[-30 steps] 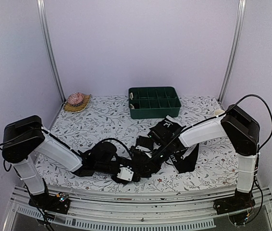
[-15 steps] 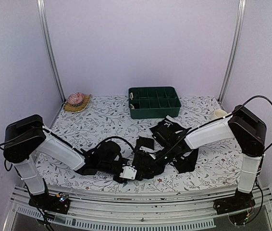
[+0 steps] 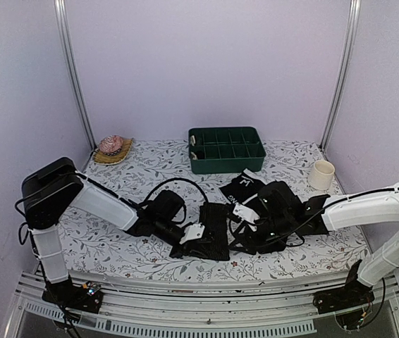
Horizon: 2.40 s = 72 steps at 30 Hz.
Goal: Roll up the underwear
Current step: Roll the underwear at the center of the board.
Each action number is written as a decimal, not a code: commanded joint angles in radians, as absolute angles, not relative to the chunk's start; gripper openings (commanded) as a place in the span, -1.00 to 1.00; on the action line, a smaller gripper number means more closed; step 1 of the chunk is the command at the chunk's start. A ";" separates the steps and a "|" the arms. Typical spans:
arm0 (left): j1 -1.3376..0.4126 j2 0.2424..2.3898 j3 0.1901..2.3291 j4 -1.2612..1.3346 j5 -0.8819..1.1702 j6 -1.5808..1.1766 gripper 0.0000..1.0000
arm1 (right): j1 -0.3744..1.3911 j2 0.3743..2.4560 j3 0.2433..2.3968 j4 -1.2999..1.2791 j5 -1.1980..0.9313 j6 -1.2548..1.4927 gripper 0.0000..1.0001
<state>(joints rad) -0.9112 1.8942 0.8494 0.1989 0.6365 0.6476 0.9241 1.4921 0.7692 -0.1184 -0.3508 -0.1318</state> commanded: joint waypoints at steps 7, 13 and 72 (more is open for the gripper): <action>-0.791 2.060 0.892 0.055 0.811 0.457 -1.00 | 1.141 1.353 0.612 0.117 0.017 -0.325 -0.01; -0.733 2.121 0.946 0.005 0.865 0.385 -1.00 | 1.256 1.496 0.666 0.128 0.166 -0.425 0.00; -0.668 1.678 0.743 0.187 0.792 0.562 0.71 | 1.097 1.863 0.969 -0.153 -0.232 -0.275 -0.91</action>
<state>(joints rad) -0.6724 1.7576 0.8143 0.0666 0.8188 0.4671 1.1213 1.8469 0.9600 -0.0189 0.0074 -0.3450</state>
